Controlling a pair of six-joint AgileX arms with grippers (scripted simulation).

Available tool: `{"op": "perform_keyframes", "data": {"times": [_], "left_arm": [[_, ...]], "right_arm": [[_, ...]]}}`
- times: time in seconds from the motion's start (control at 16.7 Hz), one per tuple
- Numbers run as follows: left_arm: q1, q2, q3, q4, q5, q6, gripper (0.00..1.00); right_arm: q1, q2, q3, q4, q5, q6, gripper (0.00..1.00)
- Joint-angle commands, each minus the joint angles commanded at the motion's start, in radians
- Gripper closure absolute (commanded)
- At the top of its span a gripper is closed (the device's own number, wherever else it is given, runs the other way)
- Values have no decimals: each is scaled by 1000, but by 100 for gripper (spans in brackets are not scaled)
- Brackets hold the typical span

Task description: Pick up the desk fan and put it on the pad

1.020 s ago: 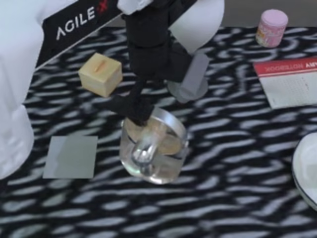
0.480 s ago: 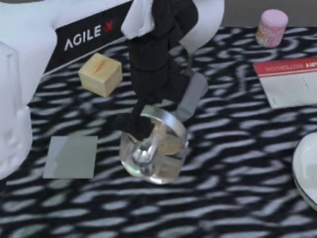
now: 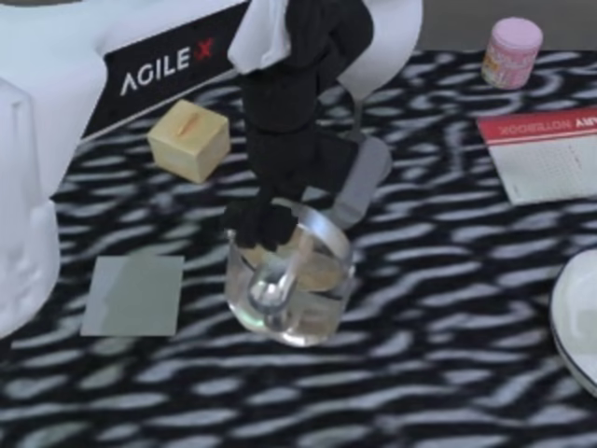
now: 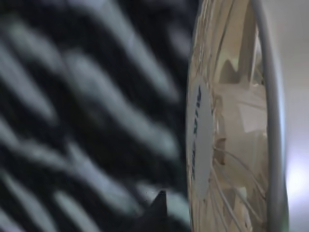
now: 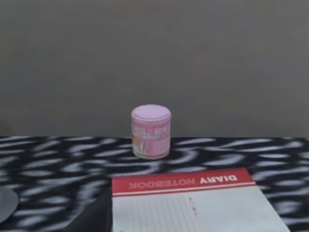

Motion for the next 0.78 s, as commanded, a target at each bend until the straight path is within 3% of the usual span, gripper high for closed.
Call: {"op": "perform_keyframes", "data": {"times": [0.36, 0.78], "left_arm": [[0, 0, 0, 0, 0, 0, 98], [0, 0, 0, 0, 0, 0, 100]], "right_arm": [[0, 0, 0, 0, 0, 0, 0], [0, 0, 0, 0, 0, 0, 0]]}}
